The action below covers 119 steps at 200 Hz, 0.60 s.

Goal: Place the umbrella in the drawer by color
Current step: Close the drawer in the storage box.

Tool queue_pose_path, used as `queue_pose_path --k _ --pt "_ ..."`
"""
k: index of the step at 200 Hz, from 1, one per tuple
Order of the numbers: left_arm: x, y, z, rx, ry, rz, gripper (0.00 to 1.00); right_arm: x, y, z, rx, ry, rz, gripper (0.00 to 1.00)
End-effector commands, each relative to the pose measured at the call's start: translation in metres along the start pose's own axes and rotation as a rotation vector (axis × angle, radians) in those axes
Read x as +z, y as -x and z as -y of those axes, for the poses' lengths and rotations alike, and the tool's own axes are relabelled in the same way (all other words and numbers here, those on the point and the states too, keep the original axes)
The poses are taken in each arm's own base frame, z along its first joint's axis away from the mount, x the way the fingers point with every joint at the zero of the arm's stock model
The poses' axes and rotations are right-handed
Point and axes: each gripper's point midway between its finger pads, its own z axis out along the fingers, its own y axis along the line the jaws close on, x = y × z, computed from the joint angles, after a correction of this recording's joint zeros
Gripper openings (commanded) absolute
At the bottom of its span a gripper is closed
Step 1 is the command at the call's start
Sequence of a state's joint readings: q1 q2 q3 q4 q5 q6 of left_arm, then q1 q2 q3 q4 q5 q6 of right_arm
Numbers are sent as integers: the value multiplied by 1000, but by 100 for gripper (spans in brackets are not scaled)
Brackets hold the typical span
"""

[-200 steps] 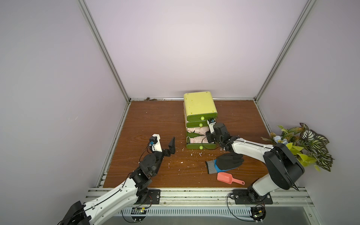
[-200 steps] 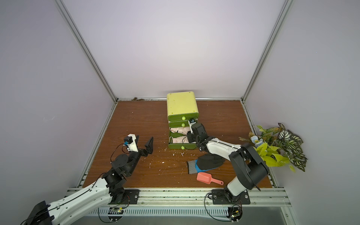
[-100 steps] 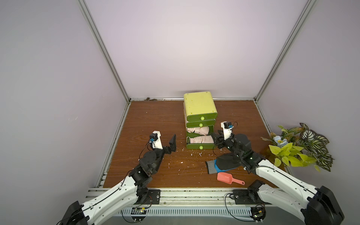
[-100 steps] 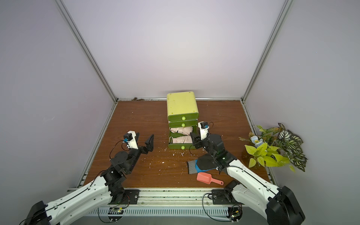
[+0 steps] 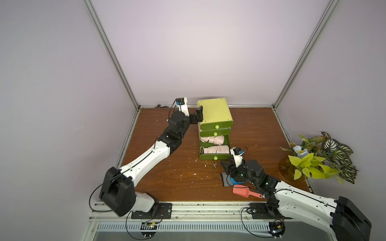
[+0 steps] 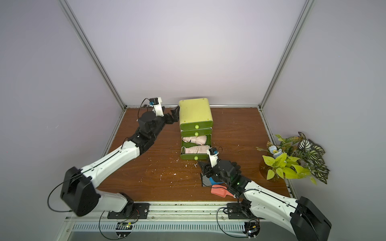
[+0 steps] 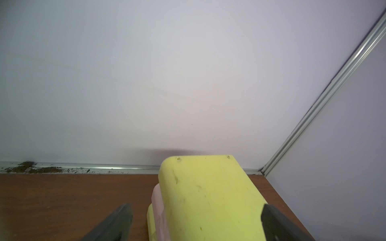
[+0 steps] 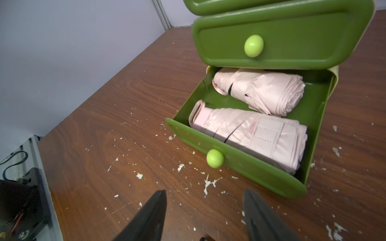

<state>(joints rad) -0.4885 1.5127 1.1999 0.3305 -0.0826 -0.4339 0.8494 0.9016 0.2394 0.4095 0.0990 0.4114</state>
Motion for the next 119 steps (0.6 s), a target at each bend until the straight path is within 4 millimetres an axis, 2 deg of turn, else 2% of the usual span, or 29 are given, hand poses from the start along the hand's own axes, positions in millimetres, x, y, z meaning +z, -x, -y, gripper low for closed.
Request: queue_pose_path --k 1,10,11,14,41,63,89,119 --pt "45 -24 -10 -62 -126 -181 99 -3 26 -3 83 9 131 67" --pt "65 -32 -18 -89 -159 -230 99 -3 25 -1 96 0 139 68" --pt "67 -22 -15 -90 -172 -215 99 -3 24 -1 98 0 139 69" --pt "74 -21 -16 -100 -192 -221 99 -2 24 0 103 -3 141 69" --pt "121 -23 -20 -165 -382 -271 99 5 19 0 103 -8 121 71" --pt "150 -40 -34 -107 -415 -339 99 12 14 -4 101 5 95 72" --pt "161 -59 -36 -14 -462 -387 99 21 5 -2 109 -9 70 72" --pt "163 -70 -30 -33 -529 -394 99 33 4 5 158 -46 97 73"
